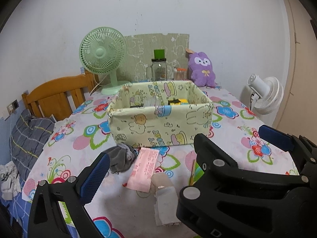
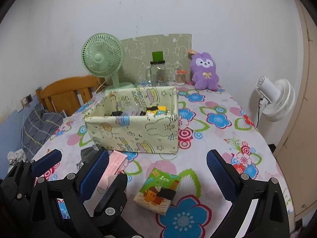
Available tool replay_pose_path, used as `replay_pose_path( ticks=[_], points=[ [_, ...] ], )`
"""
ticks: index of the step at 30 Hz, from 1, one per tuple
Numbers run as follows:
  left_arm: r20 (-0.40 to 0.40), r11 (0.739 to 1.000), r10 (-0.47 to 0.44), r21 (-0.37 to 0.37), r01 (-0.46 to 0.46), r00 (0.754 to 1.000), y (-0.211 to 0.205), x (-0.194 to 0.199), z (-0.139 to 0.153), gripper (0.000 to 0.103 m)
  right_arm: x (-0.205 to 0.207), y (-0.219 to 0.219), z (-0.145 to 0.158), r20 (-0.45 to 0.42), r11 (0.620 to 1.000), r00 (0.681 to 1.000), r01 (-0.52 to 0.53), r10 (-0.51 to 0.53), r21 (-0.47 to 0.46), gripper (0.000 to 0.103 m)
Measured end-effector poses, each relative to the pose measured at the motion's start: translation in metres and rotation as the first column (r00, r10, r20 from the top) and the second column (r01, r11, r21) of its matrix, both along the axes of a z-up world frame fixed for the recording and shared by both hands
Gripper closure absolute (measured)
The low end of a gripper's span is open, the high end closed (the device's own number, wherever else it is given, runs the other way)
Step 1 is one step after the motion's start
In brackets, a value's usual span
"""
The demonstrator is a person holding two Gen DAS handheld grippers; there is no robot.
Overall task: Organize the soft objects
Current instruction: 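Withdraw both tools from the basket toward the white cloth and green snack box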
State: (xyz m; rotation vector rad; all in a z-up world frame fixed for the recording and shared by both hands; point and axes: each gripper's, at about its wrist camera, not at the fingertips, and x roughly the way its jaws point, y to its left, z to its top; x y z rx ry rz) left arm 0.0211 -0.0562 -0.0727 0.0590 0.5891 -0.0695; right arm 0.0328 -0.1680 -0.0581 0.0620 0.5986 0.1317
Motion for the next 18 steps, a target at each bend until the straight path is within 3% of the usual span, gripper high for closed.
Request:
replay_pose_path(
  ticks=[18],
  points=[
    [-0.087,1.000,-0.004,0.007,0.005,0.996,0.001,0.011,-0.044,0.005,0.009,0.001,-0.046,-0.081,0.997,0.994,0.065,-0.067,-0.029,0.003]
  ],
)
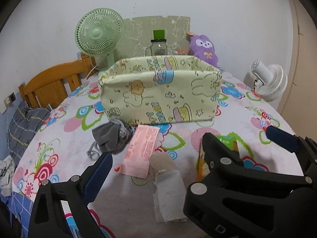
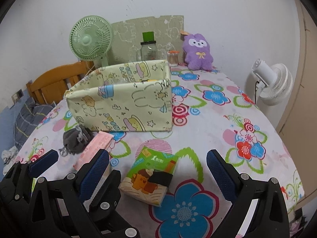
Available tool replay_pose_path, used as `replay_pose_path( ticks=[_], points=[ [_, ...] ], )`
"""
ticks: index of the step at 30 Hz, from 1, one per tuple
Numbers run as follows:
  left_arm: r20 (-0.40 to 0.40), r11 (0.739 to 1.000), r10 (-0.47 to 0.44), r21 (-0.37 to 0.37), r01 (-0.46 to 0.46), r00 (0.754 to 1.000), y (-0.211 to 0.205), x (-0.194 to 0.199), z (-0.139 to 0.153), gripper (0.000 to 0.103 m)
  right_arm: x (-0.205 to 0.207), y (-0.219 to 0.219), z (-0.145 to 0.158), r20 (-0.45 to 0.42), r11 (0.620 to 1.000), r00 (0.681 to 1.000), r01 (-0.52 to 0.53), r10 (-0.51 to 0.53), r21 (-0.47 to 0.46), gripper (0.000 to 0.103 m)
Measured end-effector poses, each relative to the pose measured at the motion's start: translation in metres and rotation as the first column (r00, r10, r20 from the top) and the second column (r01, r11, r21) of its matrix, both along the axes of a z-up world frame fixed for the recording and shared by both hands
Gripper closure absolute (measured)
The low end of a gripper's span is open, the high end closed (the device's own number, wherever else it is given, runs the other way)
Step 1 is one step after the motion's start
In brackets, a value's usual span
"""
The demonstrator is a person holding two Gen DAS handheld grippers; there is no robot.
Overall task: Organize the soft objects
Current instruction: 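Withdraw both tools from the basket toward the white cloth and green snack box, then grasp the white cloth with the left tool while the right tool grasps the green snack box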
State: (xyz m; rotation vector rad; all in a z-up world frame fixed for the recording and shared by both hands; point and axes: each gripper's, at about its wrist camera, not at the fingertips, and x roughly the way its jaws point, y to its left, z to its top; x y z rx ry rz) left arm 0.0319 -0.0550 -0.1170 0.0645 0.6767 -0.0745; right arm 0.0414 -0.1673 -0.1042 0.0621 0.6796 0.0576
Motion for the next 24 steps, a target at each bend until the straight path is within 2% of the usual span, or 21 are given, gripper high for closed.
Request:
replay_pose_path(
  ticks=[5,9,14,19,24],
  points=[
    [-0.019,1.000,-0.007,-0.002,0.007,1.000,0.001,-0.002,-0.011,0.008,-0.004,0.001,-0.011,-0.011,1.000,1.000,0.016,-0.016,-0.020,0.003],
    [0.000,1.000,0.010,-0.017,-0.010,1.000,0.002,-0.006,-0.014,0.008,-0.006,0.002,-0.017,-0.024,1.000,1.000,0.013,-0.012,0.005,0.003],
    [-0.004,0.998,0.020,-0.055,-0.020,1.000,0.005,-0.010,-0.016,0.014,-0.008,0.004,-0.016,-0.011,1.000,1.000,0.001,-0.001,-0.003,0.003],
    [-0.009,0.998,0.019,-0.063,-0.020,1.000,0.005,-0.012,-0.015,0.018,-0.008,0.005,-0.018,-0.018,1.000,1.000,-0.008,0.008,0.011,0.003],
    [-0.086,0.997,0.028,-0.070,-0.034,0.996,0.012,-0.009,-0.028,0.027,-0.011,0.012,-0.022,-0.030,0.999,0.999,-0.040,0.039,-0.018,0.003]
  ],
)
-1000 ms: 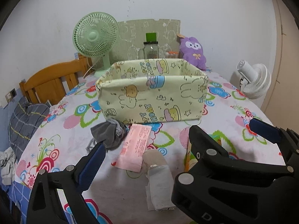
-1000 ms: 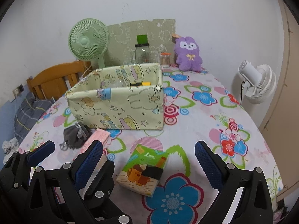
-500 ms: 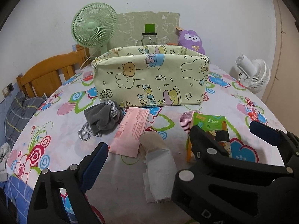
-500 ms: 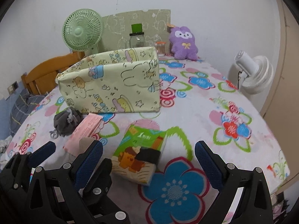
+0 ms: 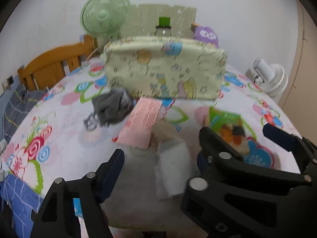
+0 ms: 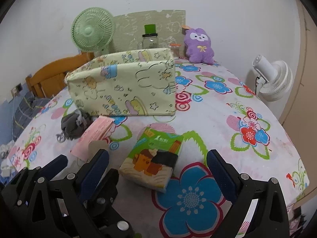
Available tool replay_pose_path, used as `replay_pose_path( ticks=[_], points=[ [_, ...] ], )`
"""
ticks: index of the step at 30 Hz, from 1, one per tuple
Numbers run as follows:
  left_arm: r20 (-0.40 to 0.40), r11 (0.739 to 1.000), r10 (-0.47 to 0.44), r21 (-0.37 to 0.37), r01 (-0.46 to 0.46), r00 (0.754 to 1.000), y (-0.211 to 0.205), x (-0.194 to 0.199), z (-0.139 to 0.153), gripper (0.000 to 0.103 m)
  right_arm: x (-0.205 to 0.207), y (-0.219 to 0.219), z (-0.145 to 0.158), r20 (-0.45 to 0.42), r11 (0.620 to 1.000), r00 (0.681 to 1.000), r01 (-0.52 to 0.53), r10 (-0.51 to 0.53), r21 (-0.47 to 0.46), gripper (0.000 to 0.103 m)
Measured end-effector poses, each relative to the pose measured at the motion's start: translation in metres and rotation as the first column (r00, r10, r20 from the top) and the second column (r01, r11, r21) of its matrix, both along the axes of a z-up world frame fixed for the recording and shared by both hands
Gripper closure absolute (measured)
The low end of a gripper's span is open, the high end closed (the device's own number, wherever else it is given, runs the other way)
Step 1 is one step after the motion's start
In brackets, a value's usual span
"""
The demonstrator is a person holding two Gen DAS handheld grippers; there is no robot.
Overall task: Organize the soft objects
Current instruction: 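Grasp the white cloth with the left tool while the right tool grasps the green snack box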
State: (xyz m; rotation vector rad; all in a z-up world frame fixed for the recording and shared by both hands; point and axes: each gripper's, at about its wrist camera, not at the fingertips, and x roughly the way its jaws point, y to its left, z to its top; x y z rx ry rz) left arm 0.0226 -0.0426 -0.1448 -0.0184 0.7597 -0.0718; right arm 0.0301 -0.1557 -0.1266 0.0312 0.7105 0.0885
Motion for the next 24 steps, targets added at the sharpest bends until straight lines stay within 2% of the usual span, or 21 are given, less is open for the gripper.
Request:
replay_pose_path(
  ticks=[4,11,14,24],
  points=[
    [0.009,1.000,-0.002,0.019,0.002,1.000,-0.003,0.000,-0.002,0.034,0.004,0.000,-0.007,-0.034,1.000,0.999,-0.006,0.006,0.019,0.003],
    [0.021,0.999,-0.025,0.026,0.024,0.999,-0.007,0.000,-0.001,0.062,0.009,-0.002,-0.011,-0.051,0.999,0.999,0.000,0.002,0.032,0.003],
    [0.018,0.999,-0.036,0.023,0.035,0.999,-0.007,0.002,-0.001,0.071,0.011,-0.002,-0.011,-0.054,0.999,0.999,-0.002,0.005,0.044,0.003],
    [0.027,1.000,0.003,0.031,-0.004,1.000,-0.004,0.009,-0.001,0.074,0.021,0.000,-0.012,-0.050,0.999,0.998,-0.021,0.023,0.042,0.003]
  ],
)
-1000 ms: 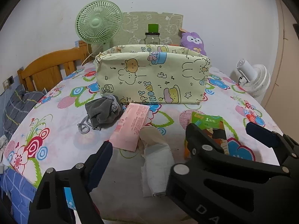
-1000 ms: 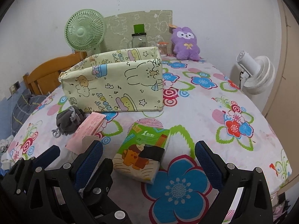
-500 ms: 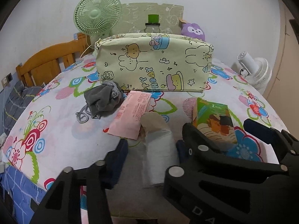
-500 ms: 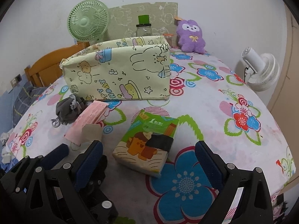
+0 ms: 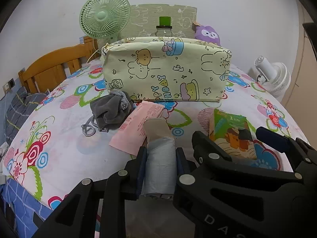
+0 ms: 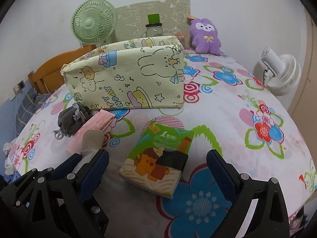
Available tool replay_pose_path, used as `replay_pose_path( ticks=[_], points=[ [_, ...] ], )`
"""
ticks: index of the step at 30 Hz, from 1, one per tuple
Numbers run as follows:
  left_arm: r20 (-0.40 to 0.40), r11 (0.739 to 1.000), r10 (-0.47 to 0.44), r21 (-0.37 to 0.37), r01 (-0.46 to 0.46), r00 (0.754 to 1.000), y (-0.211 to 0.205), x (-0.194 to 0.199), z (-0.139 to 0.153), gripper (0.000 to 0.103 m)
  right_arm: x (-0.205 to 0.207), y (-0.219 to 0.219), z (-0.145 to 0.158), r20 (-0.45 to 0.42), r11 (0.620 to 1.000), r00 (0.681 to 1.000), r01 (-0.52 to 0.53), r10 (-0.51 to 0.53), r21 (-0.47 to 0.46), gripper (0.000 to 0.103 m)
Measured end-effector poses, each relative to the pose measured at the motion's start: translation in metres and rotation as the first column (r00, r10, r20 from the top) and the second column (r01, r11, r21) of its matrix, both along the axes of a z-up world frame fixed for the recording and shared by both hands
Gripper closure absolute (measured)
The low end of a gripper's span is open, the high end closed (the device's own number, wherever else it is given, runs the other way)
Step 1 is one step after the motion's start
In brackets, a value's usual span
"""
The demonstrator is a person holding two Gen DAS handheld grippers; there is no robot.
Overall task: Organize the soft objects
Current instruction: 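Grasp the white cloth with the left tool while the right tool grasps the green snack box, then lift and carry the white cloth and green box over the basket with both tools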
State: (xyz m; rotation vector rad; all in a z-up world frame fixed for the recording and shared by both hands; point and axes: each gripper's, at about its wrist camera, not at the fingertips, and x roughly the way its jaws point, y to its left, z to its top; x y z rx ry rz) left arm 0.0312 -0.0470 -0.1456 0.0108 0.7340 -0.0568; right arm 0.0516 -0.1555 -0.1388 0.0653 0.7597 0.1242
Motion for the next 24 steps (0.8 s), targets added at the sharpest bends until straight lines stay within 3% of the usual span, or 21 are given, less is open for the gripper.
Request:
replay_pose_path(
  ticks=[5,11,24],
  points=[
    [0.001,1.000,0.004,0.007,-0.004,1.000,-0.001,0.002,0.000,0.074,0.007,-0.005,-0.006,-0.034,0.998,0.999,0.015,-0.013,0.054,0.015],
    [0.006,0.999,0.013,0.030,-0.014,1.000,-0.005,0.003,0.000,0.075,0.009,-0.007,-0.006,-0.030,1.000,0.999,0.025,-0.025,0.014,0.034],
    [-0.011,0.999,0.005,0.038,-0.004,1.000,-0.010,0.003,0.001,0.078,0.002,-0.010,-0.002,-0.032,1.000,0.999,0.026,-0.026,0.016,0.049]
  ],
)
